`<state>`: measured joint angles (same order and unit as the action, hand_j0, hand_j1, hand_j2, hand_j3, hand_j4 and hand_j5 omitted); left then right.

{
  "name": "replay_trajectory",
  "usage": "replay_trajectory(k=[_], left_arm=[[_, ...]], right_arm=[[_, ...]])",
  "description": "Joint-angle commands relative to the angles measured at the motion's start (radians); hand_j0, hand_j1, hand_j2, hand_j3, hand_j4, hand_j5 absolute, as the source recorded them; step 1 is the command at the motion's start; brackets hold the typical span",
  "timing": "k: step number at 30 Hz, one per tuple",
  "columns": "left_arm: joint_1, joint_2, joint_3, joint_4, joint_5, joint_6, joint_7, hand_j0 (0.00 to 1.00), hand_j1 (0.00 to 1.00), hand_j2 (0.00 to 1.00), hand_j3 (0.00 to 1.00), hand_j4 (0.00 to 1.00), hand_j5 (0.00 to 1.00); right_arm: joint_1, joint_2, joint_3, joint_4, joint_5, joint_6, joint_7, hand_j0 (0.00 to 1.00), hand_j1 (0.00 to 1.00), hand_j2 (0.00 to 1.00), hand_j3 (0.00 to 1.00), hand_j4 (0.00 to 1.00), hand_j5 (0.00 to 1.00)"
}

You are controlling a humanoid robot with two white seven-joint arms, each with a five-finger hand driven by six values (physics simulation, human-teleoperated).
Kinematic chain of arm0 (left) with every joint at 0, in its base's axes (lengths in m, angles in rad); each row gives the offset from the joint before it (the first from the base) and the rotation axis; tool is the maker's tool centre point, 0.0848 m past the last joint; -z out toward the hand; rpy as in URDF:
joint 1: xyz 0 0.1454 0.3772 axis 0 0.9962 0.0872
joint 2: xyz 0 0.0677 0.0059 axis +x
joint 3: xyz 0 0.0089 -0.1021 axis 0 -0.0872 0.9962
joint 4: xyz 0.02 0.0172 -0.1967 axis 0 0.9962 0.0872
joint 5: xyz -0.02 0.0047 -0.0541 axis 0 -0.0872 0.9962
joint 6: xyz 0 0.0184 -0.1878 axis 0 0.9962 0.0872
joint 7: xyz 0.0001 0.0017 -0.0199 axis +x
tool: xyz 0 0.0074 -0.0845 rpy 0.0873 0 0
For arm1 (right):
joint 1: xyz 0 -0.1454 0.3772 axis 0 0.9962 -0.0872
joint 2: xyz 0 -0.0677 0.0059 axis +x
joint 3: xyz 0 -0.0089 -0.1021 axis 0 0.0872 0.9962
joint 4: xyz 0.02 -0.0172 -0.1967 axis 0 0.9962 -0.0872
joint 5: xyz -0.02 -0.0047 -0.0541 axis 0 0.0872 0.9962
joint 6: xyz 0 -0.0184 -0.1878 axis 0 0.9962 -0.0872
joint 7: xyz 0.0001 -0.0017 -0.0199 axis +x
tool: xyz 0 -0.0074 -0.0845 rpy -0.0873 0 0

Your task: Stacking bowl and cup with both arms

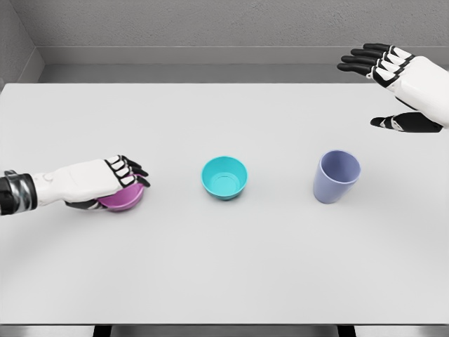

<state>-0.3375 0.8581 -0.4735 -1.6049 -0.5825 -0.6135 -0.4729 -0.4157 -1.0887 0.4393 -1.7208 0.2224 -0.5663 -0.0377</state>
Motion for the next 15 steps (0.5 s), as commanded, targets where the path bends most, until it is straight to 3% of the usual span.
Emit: replay_trajectory(k=[1, 5, 15], left_arm=[[0.000, -0.016, 0.007, -0.001, 0.006, 0.003, -0.007, 0.27, 0.27, 0.27, 0.27, 0.27, 0.27], [-0.012, -0.059, 0.023, -0.012, 0.009, 0.003, -0.013, 0.25, 0.25, 0.25, 0.25, 0.25, 0.25], [-0.121, -0.271, 0.016, -0.010, 0.007, 0.003, -0.015, 0.28, 0.28, 0.28, 0.28, 0.28, 0.28]], right_arm=[[-0.002, -0.002, -0.001, 0.003, -0.006, 0.000, -0.001, 1.00, 1.00, 1.00, 1.00, 1.00, 1.00], [-0.002, -0.007, 0.001, 0.000, -0.006, 0.000, -0.001, 1.00, 1.00, 1.00, 1.00, 1.00, 1.00], [0.002, -0.007, 0.001, 0.001, -0.006, -0.001, -0.001, 1.00, 1.00, 1.00, 1.00, 1.00, 1.00]])
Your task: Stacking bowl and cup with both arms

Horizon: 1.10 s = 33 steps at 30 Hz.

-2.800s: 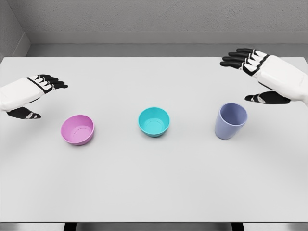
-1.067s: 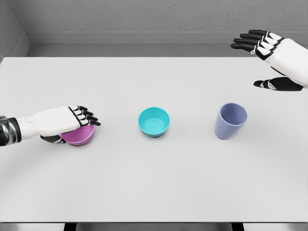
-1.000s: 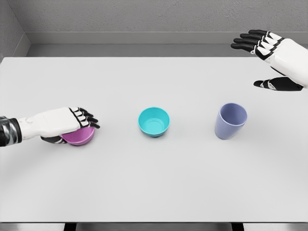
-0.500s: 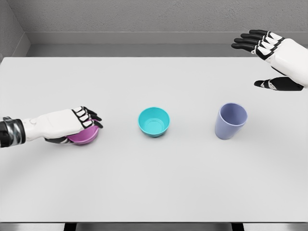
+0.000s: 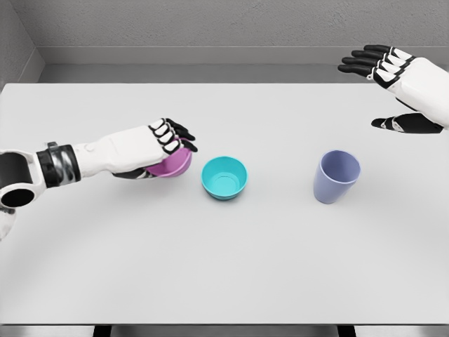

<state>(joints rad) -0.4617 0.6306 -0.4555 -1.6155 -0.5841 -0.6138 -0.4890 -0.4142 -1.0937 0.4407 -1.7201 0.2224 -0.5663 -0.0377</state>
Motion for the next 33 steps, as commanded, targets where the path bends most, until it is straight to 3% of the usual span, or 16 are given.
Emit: replay_trajectory(k=[1, 5, 8, 15, 28, 30, 32, 33], left_arm=[[-0.003, -0.061, -0.003, 0.000, 0.001, 0.003, 0.001, 0.28, 0.28, 0.28, 0.28, 0.28, 0.28], [-0.025, -0.143, -0.023, 0.008, -0.062, 0.003, 0.001, 0.29, 0.29, 0.29, 0.29, 0.29, 0.29], [-0.048, -0.184, -0.080, 0.012, -0.080, 0.003, 0.001, 0.29, 0.29, 0.29, 0.29, 0.29, 0.29], [-0.081, -0.212, -0.153, 0.058, -0.137, 0.003, 0.003, 0.33, 0.33, 0.33, 0.33, 0.33, 0.33], [-0.084, -0.200, -0.143, 0.057, -0.125, 0.003, 0.004, 0.47, 0.47, 0.47, 0.47, 0.47, 0.47], [-0.086, -0.200, -0.141, 0.057, -0.125, 0.003, 0.004, 0.57, 0.57, 0.57, 0.57, 0.57, 0.57], [-0.086, -0.200, -0.141, 0.055, -0.126, 0.003, 0.006, 0.90, 0.90, 0.90, 0.90, 0.90, 0.90], [-0.086, -0.200, -0.141, 0.055, -0.126, 0.003, 0.006, 0.96, 0.96, 0.96, 0.96, 0.96, 0.96]], right_arm=[[0.000, -0.002, 0.000, 0.002, -0.006, 0.000, -0.001, 1.00, 1.00, 1.00, 1.00, 1.00, 1.00], [0.000, -0.002, 0.000, 0.005, -0.006, 0.000, -0.001, 1.00, 1.00, 1.00, 1.00, 1.00, 1.00], [0.000, -0.002, 0.000, 0.004, -0.006, 0.000, -0.001, 1.00, 1.00, 1.00, 1.00, 1.00, 1.00], [0.000, -0.002, 0.000, 0.004, -0.006, 0.000, -0.001, 1.00, 1.00, 1.00, 1.00, 1.00, 1.00], [0.002, -0.003, 0.000, 0.002, -0.006, 0.000, -0.001, 1.00, 1.00, 1.00, 1.00, 1.00, 1.00], [0.002, -0.003, 0.000, 0.002, -0.006, 0.000, -0.001, 1.00, 1.00, 1.00, 1.00, 1.00, 1.00], [0.006, -0.003, 0.000, 0.002, -0.006, 0.000, -0.001, 1.00, 1.00, 1.00, 1.00, 1.00, 1.00], [0.006, -0.003, 0.000, 0.002, -0.006, 0.000, -0.001, 1.00, 1.00, 1.00, 1.00, 1.00, 1.00]])
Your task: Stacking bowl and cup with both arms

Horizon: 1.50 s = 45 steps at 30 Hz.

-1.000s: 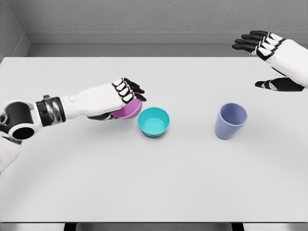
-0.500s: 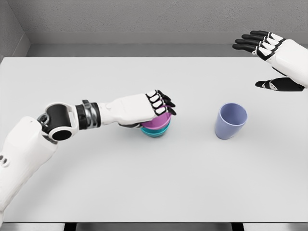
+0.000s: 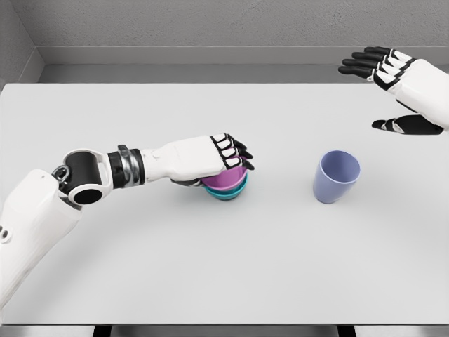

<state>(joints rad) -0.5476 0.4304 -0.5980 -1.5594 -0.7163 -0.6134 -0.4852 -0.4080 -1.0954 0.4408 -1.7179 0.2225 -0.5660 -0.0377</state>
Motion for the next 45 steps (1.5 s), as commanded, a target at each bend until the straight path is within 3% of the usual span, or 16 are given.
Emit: replay_trajectory(k=[1, 11, 15, 18, 21, 22, 25, 28, 30, 32, 33, 35, 36, 45], left_arm=[[0.000, 0.001, 0.001, -0.001, 0.006, 0.003, 0.002, 1.00, 1.00, 1.00, 1.00, 1.00, 1.00], [-0.003, 0.005, 0.004, -0.007, 0.012, 0.003, 0.008, 1.00, 1.00, 1.00, 1.00, 1.00, 1.00], [-0.020, 0.131, 0.006, -0.031, 0.112, 0.003, 0.008, 1.00, 1.00, 1.00, 1.00, 1.00, 1.00], [-0.028, 0.284, 0.007, -0.044, 0.280, 0.003, 0.010, 1.00, 1.00, 1.00, 1.00, 1.00, 1.00], [-0.025, 0.418, 0.027, -0.038, 0.351, 0.003, 0.010, 1.00, 1.00, 1.00, 1.00, 1.00, 1.00], [-0.006, 0.459, 0.061, -0.031, 0.394, 0.003, 0.010, 1.00, 1.00, 1.00, 1.00, 1.00, 1.00], [0.014, 0.484, 0.083, 0.102, 0.434, 0.003, 0.010, 1.00, 1.00, 1.00, 1.00, 1.00, 1.00], [0.015, 0.478, 0.118, 0.183, 0.429, 0.003, 0.010, 1.00, 1.00, 1.00, 1.00, 1.00, 1.00], [0.015, 0.470, 0.122, 0.190, 0.423, 0.003, 0.010, 1.00, 1.00, 1.00, 1.00, 1.00, 1.00], [0.015, 0.475, 0.119, 0.191, 0.423, 0.003, 0.010, 1.00, 1.00, 1.00, 1.00, 1.00, 1.00], [0.015, 0.472, 0.118, 0.191, 0.423, 0.003, 0.010, 1.00, 1.00, 1.00, 1.00, 1.00, 1.00], [0.017, 0.473, 0.122, 0.191, 0.420, 0.003, 0.008, 1.00, 1.00, 1.00, 1.00, 1.00, 1.00], [0.017, 0.475, 0.126, 0.191, 0.422, 0.003, 0.008, 1.00, 1.00, 1.00, 1.00, 1.00, 1.00], [0.014, 0.479, 0.124, 0.228, 0.423, 0.003, 0.008, 1.00, 1.00, 1.00, 1.00, 1.00, 1.00]], right_arm=[[0.000, -0.001, -0.001, 0.000, -0.006, 0.000, -0.001, 1.00, 1.00, 1.00, 1.00, 1.00, 1.00], [0.000, -0.001, -0.001, -0.002, -0.006, 0.000, -0.001, 1.00, 1.00, 1.00, 1.00, 1.00, 1.00], [0.002, -0.004, -0.001, 0.000, -0.006, 0.000, -0.001, 1.00, 1.00, 1.00, 1.00, 1.00, 1.00], [0.003, -0.012, -0.002, -0.005, -0.006, -0.008, -0.002, 1.00, 1.00, 1.00, 1.00, 1.00, 1.00], [0.003, -0.027, -0.043, 0.000, -0.006, 0.005, 0.002, 1.00, 1.00, 1.00, 1.00, 1.00, 1.00], [0.002, -0.058, -0.094, 0.003, -0.008, 0.005, 0.112, 1.00, 1.00, 1.00, 1.00, 1.00, 1.00], [0.005, -0.090, -0.266, -0.012, -0.009, -0.044, 0.525, 1.00, 1.00, 1.00, 1.00, 1.00, 1.00], [0.051, -0.086, -0.263, -0.037, -0.012, -0.045, 0.568, 1.00, 1.00, 1.00, 1.00, 1.00, 1.00], [0.098, -0.029, -0.219, -0.037, -0.012, -0.045, 0.625, 1.00, 1.00, 1.00, 1.00, 1.00, 1.00], [0.065, -0.024, -0.180, -0.037, -0.014, -0.045, 0.625, 1.00, 1.00, 1.00, 1.00, 1.00, 1.00], [-0.004, -0.017, -0.116, -0.035, -0.015, -0.045, 0.627, 1.00, 1.00, 1.00, 1.00, 1.00, 1.00], [-0.219, 0.051, 0.139, 0.000, -0.014, -0.045, 0.634, 1.00, 1.00, 1.00, 1.00, 1.00, 1.00], [-0.233, 0.055, 0.168, 0.007, -0.014, -0.045, 0.649, 1.00, 1.00, 1.00, 1.00, 1.00, 1.00], [-0.224, 0.051, 0.200, 0.023, -0.014, -0.045, 0.649, 1.00, 1.00, 1.00, 1.00, 1.00, 1.00]])
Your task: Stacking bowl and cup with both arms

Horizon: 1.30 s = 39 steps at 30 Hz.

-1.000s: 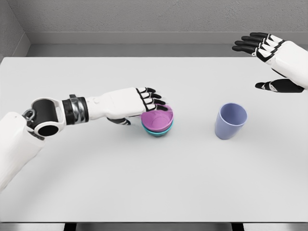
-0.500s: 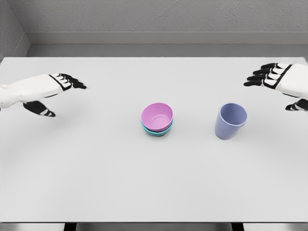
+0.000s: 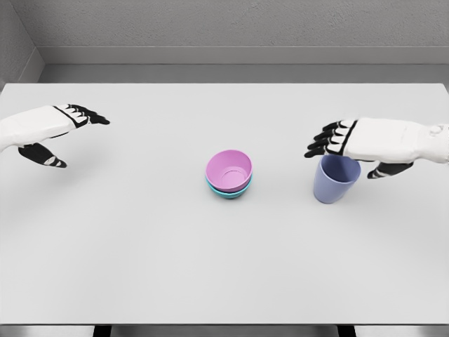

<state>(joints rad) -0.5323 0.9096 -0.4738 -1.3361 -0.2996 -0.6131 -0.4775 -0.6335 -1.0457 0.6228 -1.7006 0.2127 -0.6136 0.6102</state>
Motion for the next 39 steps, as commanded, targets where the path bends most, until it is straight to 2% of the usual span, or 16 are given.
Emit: replay_trajectory(k=[1, 8, 12, 24, 39], left_arm=[[-0.002, 0.000, 0.000, 0.003, 0.007, 0.002, 0.000, 1.00, 1.00, 1.00, 1.00, 1.00, 1.00], [0.000, -0.006, 0.000, 0.003, 0.005, 0.002, 0.000, 1.00, 1.00, 1.00, 1.00, 1.00, 1.00], [-0.002, -0.005, 0.000, 0.003, 0.005, 0.002, -0.001, 1.00, 1.00, 1.00, 1.00, 1.00, 1.00], [0.000, -0.005, -0.002, 0.005, 0.004, 0.002, -0.001, 1.00, 1.00, 1.00, 1.00, 1.00, 1.00], [0.000, -0.005, -0.002, 0.003, 0.005, 0.002, -0.003, 1.00, 1.00, 1.00, 1.00, 1.00, 1.00]], right_arm=[[0.000, 0.003, 0.026, 0.018, -0.006, 0.003, 0.001, 1.00, 1.00, 1.00, 1.00, 1.00, 1.00], [0.000, 0.007, 0.048, 0.094, -0.006, 0.003, 0.001, 1.00, 1.00, 1.00, 1.00, 1.00, 1.00], [-0.009, 0.036, 0.075, 0.131, -0.004, 0.003, 0.001, 1.00, 1.00, 1.00, 1.00, 1.00, 1.00], [-0.035, 0.056, 0.078, 0.133, -0.003, 0.003, 0.001, 1.00, 1.00, 1.00, 1.00, 1.00, 1.00], [-0.051, 0.078, 0.124, 0.176, 0.001, 0.003, 0.001, 1.00, 1.00, 1.00, 1.00, 1.00, 1.00]])
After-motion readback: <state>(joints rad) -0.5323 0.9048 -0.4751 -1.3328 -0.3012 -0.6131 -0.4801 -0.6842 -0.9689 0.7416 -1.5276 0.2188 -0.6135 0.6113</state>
